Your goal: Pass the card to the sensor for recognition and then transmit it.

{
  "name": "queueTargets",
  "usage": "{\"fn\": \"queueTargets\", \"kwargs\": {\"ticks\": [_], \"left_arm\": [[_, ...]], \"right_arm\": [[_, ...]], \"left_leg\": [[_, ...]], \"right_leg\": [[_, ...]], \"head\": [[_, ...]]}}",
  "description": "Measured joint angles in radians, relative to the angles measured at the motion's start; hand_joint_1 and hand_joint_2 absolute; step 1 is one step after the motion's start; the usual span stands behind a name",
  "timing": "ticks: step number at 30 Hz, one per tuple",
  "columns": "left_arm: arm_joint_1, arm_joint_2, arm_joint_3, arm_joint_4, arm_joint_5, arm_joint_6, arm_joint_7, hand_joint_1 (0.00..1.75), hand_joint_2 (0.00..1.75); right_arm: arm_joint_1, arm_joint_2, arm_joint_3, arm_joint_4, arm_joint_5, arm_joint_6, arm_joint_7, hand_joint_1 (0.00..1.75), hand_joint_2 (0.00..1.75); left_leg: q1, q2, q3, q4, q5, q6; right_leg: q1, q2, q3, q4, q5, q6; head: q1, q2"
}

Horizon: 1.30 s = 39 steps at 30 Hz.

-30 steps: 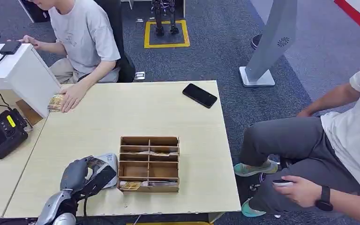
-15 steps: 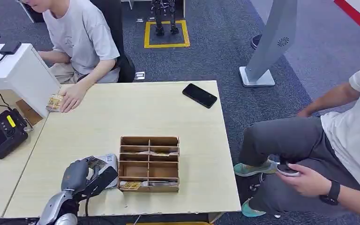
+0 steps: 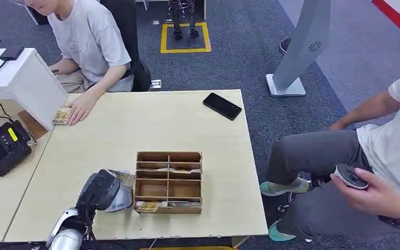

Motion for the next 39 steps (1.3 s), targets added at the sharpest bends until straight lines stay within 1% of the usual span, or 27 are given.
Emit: {"fn": "queueTargets", "kwargs": {"ticks": [2,4,7,14,16,19,21,23,25,27,28,31,33,35,39], "left_arm": [[-0.021,0.010,0.004,-0.023,0.101,0.000,-0.017,1.75,1.75],[-0.049,0.023,0.010,-0.041,0.156,0.001,-0.020,1.75,1.75],[-0.077,0.040,0.019,-0.058,0.173,0.001,-0.020,1.75,1.75],[-0.085,0.050,0.020,-0.072,0.175,0.002,-0.021,1.75,1.75],[-0.092,0.053,0.021,-0.074,0.188,0.006,-0.032,1.75,1.75],[-0.132,0.072,0.026,-0.085,0.237,0.005,-0.044,1.75,1.75],[-0.182,0.091,0.037,-0.091,0.254,0.000,-0.046,1.75,1.75],[-0.237,0.105,0.040,-0.092,0.249,0.000,-0.049,1.75,1.75],[-0.287,0.118,0.043,-0.092,0.195,0.022,-0.072,1.75,1.75],[-0.338,0.131,0.044,-0.090,0.063,0.065,-0.107,1.75,1.75],[-0.366,0.138,0.044,-0.084,-0.027,0.088,-0.118,1.75,1.75],[-0.453,0.152,0.043,-0.034,-0.239,0.134,-0.126,1.75,1.75],[-0.500,0.155,0.043,0.005,-0.335,0.174,-0.133,1.75,1.75],[-0.531,0.158,0.043,0.035,-0.360,0.185,-0.133,1.75,1.75],[-0.560,0.158,0.043,0.070,-0.367,0.188,-0.135,1.75,1.75]], "right_arm": [[-0.001,0.007,0.000,0.018,-0.003,0.011,-0.016,0.00,1.75],[-0.001,0.013,0.000,0.035,-0.007,0.020,-0.026,0.00,1.75],[-0.001,0.021,0.000,0.053,-0.009,0.021,-0.031,0.00,1.75],[-0.003,0.031,0.000,0.071,-0.009,0.021,-0.032,0.00,1.75],[-0.003,0.032,0.000,0.074,-0.010,0.021,-0.032,0.00,1.75],[-0.005,0.035,0.000,0.082,-0.016,0.032,-0.037,0.00,1.75],[-0.005,0.038,0.000,0.095,-0.019,0.046,-0.044,0.00,1.75],[-0.006,0.043,0.000,0.109,-0.019,0.059,-0.053,0.00,1.75],[-0.007,0.050,0.000,0.124,-0.015,0.067,-0.062,0.00,1.75],[-0.010,0.058,0.000,0.140,-0.005,0.080,-0.073,0.00,1.75],[-0.012,0.062,0.000,0.150,0.002,0.087,-0.080,0.00,1.75],[-0.018,0.077,0.000,0.186,0.018,0.109,-0.097,0.00,1.75],[-0.021,0.085,0.000,0.207,0.025,0.117,-0.107,0.00,1.75],[-0.022,0.092,0.000,0.222,0.031,0.121,-0.110,0.00,1.75],[-0.023,0.100,0.000,0.241,0.033,0.124,-0.113,0.00,1.75]], "left_leg": [[0.000,0.000,0.000,0.000,0.000,0.000],[0.000,-0.001,0.000,0.000,0.000,0.000],[0.000,-0.001,0.000,0.000,0.000,0.000],[0.000,-0.001,-0.001,0.000,0.000,0.000],[0.000,-0.001,-0.001,0.000,0.000,0.000],[0.000,-0.001,-0.001,0.000,0.001,0.000],[0.000,-0.001,-0.001,0.000,0.002,0.000],[0.000,-0.001,-0.001,0.000,0.002,-0.001],[0.001,-0.001,-0.001,0.000,0.002,-0.001],[0.001,-0.001,-0.001,0.000,0.003,-0.001],[0.001,-0.001,-0.001,0.000,0.003,-0.001],[0.001,-0.001,-0.001,0.000,0.003,-0.001],[0.001,-0.001,-0.001,0.000,0.003,-0.001],[0.001,-0.001,-0.001,0.000,0.003,-0.001],[0.001,-0.001,-0.001,0.000,0.003,-0.001]], "right_leg": [[0.000,0.000,0.000,0.000,0.000,0.000],[0.000,0.000,0.000,0.000,0.000,0.000],[0.000,0.000,0.000,0.000,0.000,0.000],[0.000,0.000,-0.001,0.000,0.000,0.000],[0.000,0.000,-0.001,0.000,0.000,0.000],[0.000,0.000,-0.001,0.000,0.000,0.000],[0.000,-0.001,-0.001,0.000,0.000,0.000],[0.000,-0.002,-0.001,0.000,0.001,-0.001],[0.000,-0.001,-0.001,0.001,0.001,-0.001],[0.001,-0.001,-0.001,0.001,0.001,-0.001],[0.001,-0.001,-0.001,0.001,0.001,-0.001],[0.001,-0.002,-0.001,0.001,0.001,-0.001],[0.000,-0.001,-0.001,0.001,0.001,-0.001],[0.000,-0.001,-0.001,0.001,0.001,-0.001],[0.000,-0.001,-0.001,0.001,0.001,-0.001]], "head": [[0.000,0.000],[0.000,0.000],[0.000,0.000],[0.000,0.000],[0.000,0.000],[0.000,0.000],[0.000,0.000],[0.000,0.000],[0.000,0.000],[0.000,0.000],[0.000,0.000],[0.000,0.000],[0.000,0.000],[0.000,0.000],[0.000,0.000]]}}
